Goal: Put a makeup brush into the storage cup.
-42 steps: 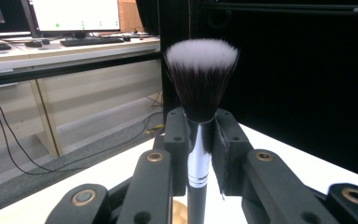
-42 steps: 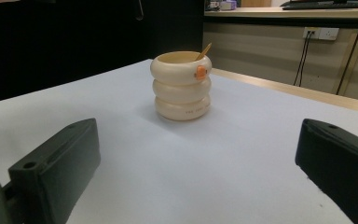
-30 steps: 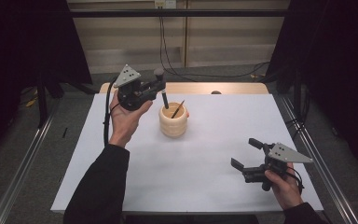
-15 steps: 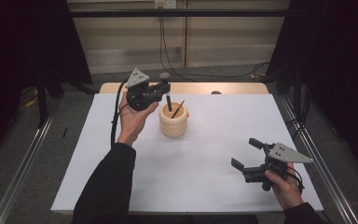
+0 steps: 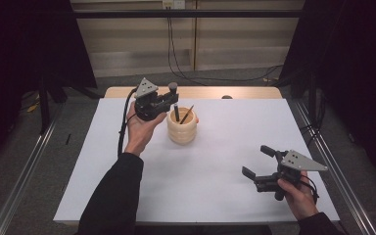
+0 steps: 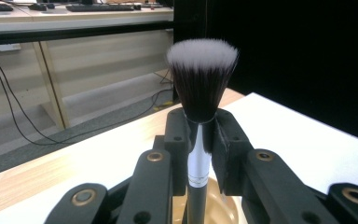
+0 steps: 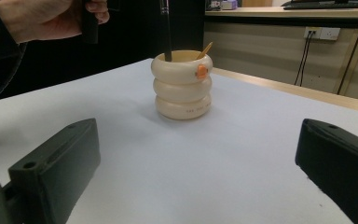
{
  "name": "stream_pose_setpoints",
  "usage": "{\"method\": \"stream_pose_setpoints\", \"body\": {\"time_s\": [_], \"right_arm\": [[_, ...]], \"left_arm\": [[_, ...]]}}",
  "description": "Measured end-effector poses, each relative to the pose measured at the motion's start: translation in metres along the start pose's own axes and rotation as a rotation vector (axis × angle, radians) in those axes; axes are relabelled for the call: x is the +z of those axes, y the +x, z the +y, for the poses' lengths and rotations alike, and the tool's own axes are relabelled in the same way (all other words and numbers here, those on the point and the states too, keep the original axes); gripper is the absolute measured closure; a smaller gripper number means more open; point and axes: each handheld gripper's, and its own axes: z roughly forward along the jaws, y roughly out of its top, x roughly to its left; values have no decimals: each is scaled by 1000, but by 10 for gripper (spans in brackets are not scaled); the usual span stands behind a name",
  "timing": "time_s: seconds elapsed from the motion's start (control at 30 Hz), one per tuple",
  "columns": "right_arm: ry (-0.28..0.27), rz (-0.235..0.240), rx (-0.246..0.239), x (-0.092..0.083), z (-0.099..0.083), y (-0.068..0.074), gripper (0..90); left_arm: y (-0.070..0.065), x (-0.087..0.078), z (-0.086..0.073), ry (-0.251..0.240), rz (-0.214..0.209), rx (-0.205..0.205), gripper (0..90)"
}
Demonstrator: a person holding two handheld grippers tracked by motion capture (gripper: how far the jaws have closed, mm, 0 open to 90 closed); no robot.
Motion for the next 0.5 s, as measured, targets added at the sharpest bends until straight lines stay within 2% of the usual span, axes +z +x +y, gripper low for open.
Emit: {"method": "stream_pose_setpoints", "body": {"time_s": [0.1,0.23,0.37,0.4,0.43,0.5], "right_arm": [[2,1,6,0,0,0,0],[3,3,5,1,0,0,0],[3,4,8,1,-1,1,0],[4,3,8,1,-1,1,0],[4,0,7,1,-1,1,0],[4,2,6,1,-1,0,0]], "left_arm": [[0,1,-3,3,-1,12,778],[0,3,-7,12,3,-1,777],[1,3,-11,22,6,6,777],[1,4,-12,15,-9,3,777],[1,4,-13,22,11,1,778],[1,5,-16,18,0,-1,777]]}}
